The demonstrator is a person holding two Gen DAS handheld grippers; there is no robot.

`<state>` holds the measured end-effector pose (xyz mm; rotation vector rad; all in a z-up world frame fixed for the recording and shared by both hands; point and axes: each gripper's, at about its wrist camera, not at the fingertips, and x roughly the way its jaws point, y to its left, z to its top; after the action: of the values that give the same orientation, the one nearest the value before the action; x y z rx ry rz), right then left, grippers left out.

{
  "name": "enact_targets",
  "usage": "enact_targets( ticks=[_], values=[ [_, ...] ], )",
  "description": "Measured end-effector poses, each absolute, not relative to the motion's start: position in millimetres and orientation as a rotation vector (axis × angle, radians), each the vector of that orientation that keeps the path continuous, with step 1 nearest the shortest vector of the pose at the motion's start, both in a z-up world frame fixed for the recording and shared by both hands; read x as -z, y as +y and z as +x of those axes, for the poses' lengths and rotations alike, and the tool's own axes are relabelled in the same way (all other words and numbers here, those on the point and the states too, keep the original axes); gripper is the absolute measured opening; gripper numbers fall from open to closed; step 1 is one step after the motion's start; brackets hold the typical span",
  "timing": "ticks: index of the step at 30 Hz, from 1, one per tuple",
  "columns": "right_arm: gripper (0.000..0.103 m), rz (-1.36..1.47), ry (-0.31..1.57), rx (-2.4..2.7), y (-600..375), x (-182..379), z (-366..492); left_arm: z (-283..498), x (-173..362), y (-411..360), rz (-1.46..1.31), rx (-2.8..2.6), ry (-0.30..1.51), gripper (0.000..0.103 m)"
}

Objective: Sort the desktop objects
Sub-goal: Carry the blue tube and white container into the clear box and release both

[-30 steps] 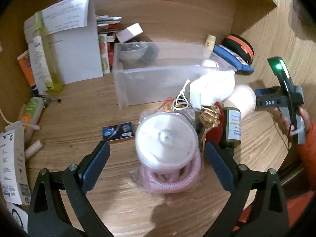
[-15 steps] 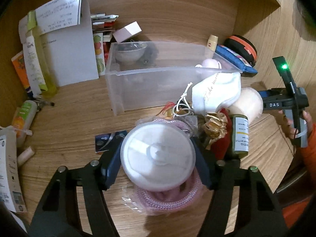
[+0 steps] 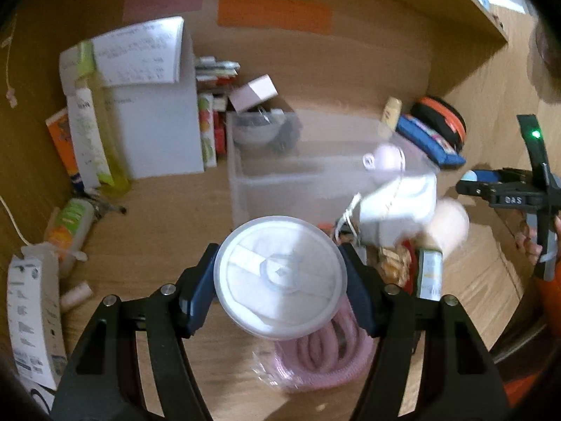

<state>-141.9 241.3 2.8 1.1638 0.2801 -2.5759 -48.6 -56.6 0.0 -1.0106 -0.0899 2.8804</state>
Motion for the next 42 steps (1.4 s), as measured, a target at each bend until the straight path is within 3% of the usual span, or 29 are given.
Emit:
enact_targets(
  ticks=[8,15,42],
  values=[
    [0.072,0.991,0.292,2.586,220,-47,-139,-82,-35,-72,-0.91,-2.963,-0.058,0.066],
    [0.072,0.973,0.284,2.508,183,-52,-160,-122,-55,-75,-0.875,-2.941,-0.062,0.066],
    [0.072,1.094,0.55,2.279,86,10,-234,-214,7,-39,-1.177,-2.724,0.046,0.066]
  ],
)
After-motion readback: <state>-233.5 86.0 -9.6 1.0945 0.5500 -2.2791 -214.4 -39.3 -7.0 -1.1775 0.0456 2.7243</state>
